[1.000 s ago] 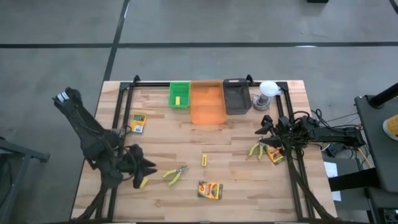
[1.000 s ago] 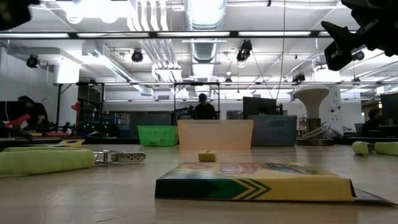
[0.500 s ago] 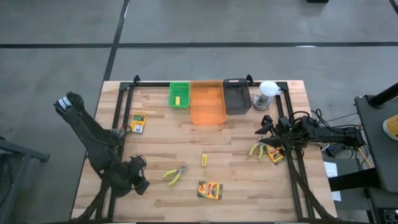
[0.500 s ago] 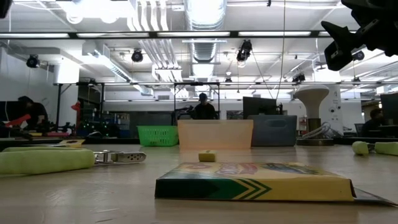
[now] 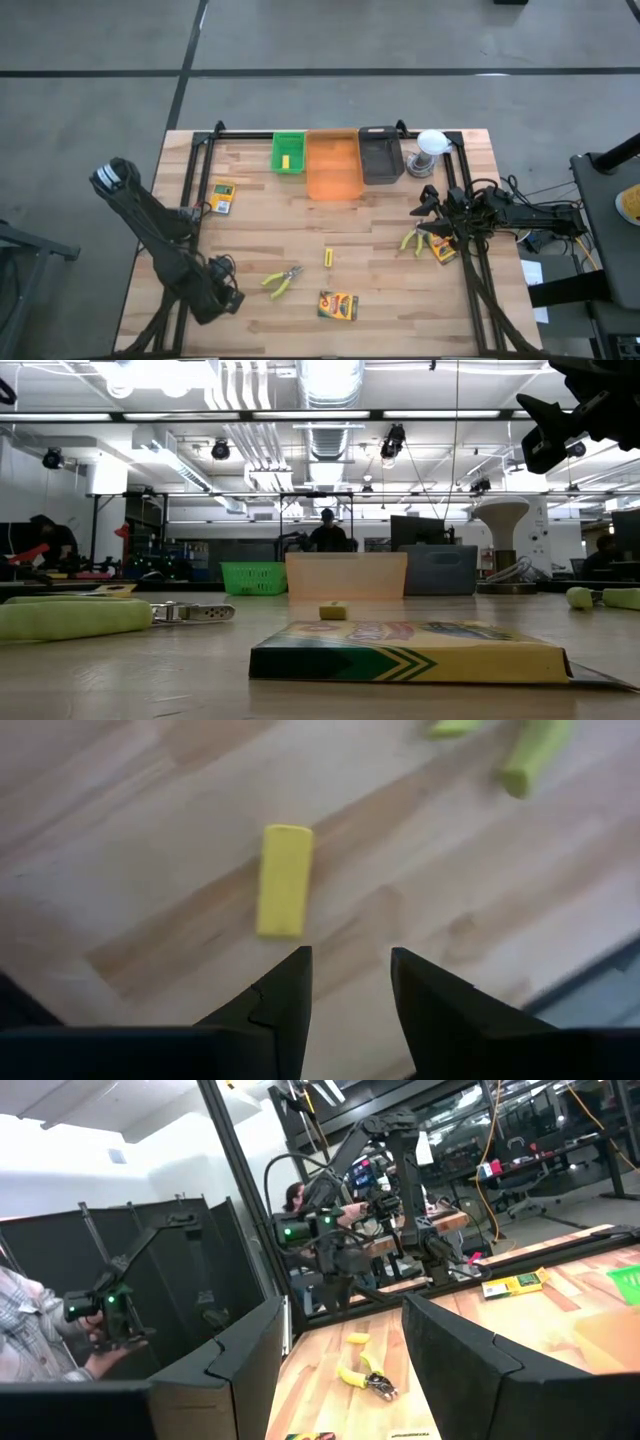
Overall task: Pick & Place School Supplies
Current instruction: Put the yellow eraser into the green bin
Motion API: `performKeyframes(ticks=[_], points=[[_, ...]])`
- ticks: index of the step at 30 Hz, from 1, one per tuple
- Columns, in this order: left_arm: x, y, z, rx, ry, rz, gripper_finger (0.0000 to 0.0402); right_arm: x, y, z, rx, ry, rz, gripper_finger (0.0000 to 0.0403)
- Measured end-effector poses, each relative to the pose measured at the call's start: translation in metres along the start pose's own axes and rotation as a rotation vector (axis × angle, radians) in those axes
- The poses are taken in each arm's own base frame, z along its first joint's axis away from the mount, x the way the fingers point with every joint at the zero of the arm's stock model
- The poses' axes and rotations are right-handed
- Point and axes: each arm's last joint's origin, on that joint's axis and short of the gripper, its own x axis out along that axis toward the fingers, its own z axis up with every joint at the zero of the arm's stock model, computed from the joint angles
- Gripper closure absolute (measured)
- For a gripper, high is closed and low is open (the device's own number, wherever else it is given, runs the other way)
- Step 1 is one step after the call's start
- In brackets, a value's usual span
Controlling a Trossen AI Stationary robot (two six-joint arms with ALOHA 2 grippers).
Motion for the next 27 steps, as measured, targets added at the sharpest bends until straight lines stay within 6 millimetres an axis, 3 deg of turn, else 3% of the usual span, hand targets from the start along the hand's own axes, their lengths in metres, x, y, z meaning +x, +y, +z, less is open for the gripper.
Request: performKeyframes(ticks=[18, 27], points=[[0.0066, 0.0014, 0.0013, -0.052, -0.033, 0.018, 0.0259, 0.0000, 0.0000, 0.0000, 0.000, 0.000, 0.000, 0.0202], [0.0093, 0.0012, 0.0018, -0.032, -0.054, 0.003, 0.0227, 0.0000, 0.0000, -0.0001, 0.000, 0.000, 0.000, 0.0202]])
